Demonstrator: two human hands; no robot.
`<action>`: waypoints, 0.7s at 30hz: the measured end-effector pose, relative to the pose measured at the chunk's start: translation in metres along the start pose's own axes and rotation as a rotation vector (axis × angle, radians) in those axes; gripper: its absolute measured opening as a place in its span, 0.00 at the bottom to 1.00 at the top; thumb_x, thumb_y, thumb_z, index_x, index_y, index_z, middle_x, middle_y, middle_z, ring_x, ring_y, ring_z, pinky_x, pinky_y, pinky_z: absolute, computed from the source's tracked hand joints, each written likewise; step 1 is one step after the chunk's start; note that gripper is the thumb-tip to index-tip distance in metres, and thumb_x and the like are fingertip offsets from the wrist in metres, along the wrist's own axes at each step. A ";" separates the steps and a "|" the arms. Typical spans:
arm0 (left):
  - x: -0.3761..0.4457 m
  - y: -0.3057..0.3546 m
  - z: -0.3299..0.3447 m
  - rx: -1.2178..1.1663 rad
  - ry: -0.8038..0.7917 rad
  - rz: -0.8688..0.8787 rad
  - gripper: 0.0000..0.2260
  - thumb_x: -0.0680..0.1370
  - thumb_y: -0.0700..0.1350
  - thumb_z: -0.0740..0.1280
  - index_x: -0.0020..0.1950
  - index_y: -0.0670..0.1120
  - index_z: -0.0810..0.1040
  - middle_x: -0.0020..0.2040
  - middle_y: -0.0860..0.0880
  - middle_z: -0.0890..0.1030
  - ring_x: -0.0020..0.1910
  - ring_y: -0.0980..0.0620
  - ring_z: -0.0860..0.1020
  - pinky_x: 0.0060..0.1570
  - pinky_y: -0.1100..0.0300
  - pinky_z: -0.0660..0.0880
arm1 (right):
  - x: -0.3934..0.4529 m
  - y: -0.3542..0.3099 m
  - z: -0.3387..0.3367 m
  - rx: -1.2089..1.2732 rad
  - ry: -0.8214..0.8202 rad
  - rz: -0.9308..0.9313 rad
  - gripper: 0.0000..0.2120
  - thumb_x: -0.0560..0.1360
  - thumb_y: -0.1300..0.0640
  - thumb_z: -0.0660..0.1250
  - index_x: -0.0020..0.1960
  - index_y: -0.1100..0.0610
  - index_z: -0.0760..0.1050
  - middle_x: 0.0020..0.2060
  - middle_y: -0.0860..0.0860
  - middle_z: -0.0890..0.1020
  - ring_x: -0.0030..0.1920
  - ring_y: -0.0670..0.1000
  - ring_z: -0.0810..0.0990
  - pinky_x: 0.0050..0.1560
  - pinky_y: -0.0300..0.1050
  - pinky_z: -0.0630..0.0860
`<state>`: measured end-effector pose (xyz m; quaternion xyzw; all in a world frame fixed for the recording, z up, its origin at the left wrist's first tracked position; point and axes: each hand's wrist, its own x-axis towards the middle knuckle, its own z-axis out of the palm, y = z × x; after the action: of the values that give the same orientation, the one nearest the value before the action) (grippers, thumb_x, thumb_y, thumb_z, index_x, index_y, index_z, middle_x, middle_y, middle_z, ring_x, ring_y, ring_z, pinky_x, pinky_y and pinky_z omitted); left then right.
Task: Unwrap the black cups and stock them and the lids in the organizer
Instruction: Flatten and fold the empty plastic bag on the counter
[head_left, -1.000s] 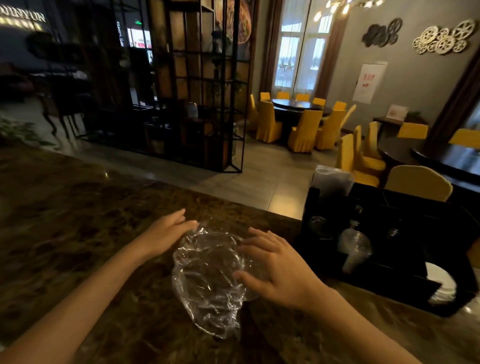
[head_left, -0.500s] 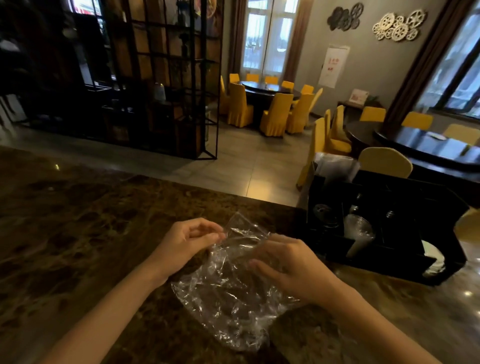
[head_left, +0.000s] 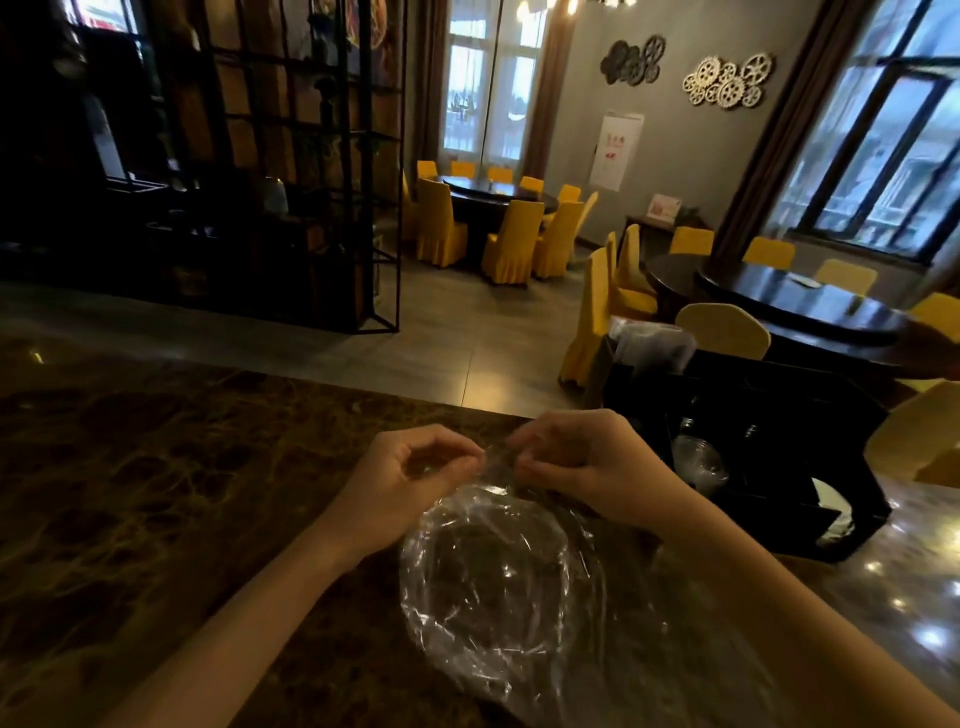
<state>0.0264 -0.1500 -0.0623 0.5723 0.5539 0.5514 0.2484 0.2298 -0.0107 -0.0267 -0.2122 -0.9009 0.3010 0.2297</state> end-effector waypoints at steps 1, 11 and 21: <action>0.000 -0.005 -0.006 -0.010 0.006 -0.016 0.06 0.76 0.48 0.72 0.51 0.51 0.86 0.50 0.54 0.87 0.51 0.57 0.84 0.52 0.67 0.79 | -0.001 0.003 -0.002 0.039 0.006 -0.008 0.11 0.77 0.55 0.75 0.59 0.52 0.84 0.48 0.46 0.88 0.49 0.45 0.88 0.54 0.47 0.85; 0.014 -0.078 -0.026 -0.257 0.020 -0.367 0.16 0.85 0.51 0.58 0.72 0.54 0.74 0.70 0.57 0.76 0.75 0.54 0.69 0.73 0.50 0.67 | -0.017 0.021 -0.020 0.529 0.013 0.085 0.06 0.79 0.65 0.70 0.52 0.57 0.84 0.50 0.55 0.88 0.53 0.54 0.87 0.52 0.42 0.83; 0.050 -0.059 -0.023 -0.399 0.035 -0.185 0.19 0.81 0.58 0.63 0.71 0.56 0.75 0.69 0.54 0.80 0.67 0.53 0.79 0.66 0.47 0.74 | -0.016 0.039 -0.028 0.707 0.067 0.159 0.09 0.79 0.63 0.69 0.58 0.58 0.81 0.50 0.59 0.87 0.52 0.58 0.88 0.52 0.47 0.84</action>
<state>-0.0269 -0.0965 -0.0909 0.4488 0.4881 0.6347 0.3968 0.2673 0.0220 -0.0358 -0.1988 -0.7139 0.6036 0.2940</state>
